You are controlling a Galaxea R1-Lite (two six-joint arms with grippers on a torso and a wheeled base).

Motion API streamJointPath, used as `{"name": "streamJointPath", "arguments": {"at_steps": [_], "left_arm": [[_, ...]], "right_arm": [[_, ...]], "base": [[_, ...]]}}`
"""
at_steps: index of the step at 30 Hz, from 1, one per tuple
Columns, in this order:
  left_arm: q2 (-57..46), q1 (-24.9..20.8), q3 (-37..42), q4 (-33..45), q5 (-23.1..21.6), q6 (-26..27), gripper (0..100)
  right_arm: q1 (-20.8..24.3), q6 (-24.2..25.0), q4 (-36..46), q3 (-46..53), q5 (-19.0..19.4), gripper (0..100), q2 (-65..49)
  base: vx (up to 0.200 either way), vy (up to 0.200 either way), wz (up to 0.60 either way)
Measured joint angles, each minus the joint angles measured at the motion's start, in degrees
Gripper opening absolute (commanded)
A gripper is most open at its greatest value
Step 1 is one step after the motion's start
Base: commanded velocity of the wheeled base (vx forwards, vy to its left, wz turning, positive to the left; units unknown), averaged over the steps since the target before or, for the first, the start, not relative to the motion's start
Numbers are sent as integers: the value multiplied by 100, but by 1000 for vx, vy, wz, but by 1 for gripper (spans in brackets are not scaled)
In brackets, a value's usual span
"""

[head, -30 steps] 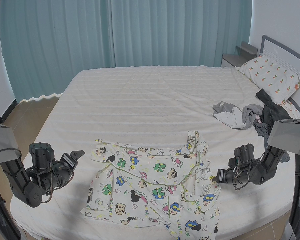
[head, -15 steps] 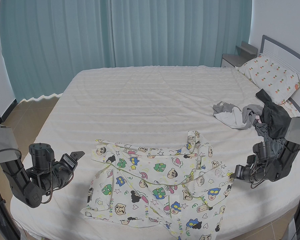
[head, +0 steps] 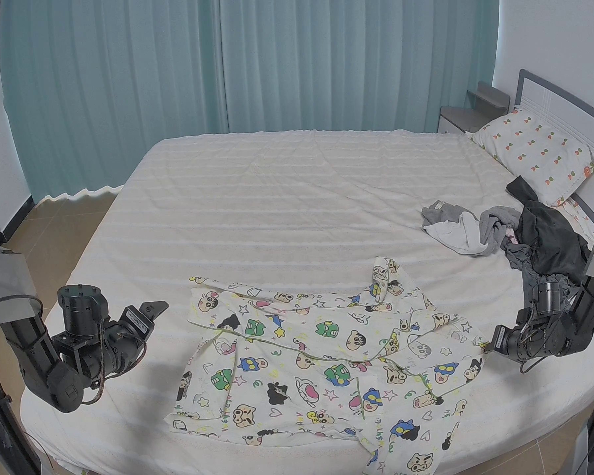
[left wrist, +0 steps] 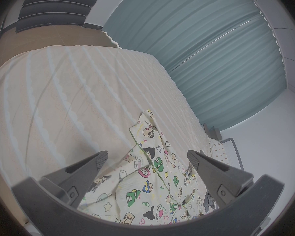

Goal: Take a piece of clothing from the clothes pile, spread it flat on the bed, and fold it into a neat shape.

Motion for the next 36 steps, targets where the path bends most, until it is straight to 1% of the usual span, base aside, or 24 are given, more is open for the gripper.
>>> {"name": "streamJointPath", "arguments": {"at_steps": [9, 14, 15, 20, 27, 30, 33, 36], "left_arm": [[4, -132, 78, 6, -39, 2, 100], [30, -386, 188, 4, -68, 2, 100], [45, -452, 210, 6, -73, 5, 100], [183, -691, 312, -5, -73, 29, 100], [356, -891, 343, -13, -74, 35, 100], [400, -1147, 347, -13, -62, 35, 100], [439, -1368, 343, -11, -13, 38, 100], [505, -1585, 336, -11, 63, 38, 100]], "right_arm": [[-212, -145, -117, -135, -190, 0, -7], [-290, -156, -112, -254, -197, 0, 9], [-308, -158, -110, -286, -197, 100, 15], [-407, -145, -123, -438, -197, 100, 35], [-461, -82, -139, -424, -167, 100, -17], [-417, 4, -156, -232, -78, 100, -160], [-325, 252, -317, 26, 95, 100, -347], [-190, 780, -712, 364, 335, 100, -608]], "base": [[0, 0, 0], [0, 0, 0], [0, 0, 0], [0, 0, 0], [0, 0, 0], [0, 0, 0], [0, 0, 0], [0, 0, 0]]}}
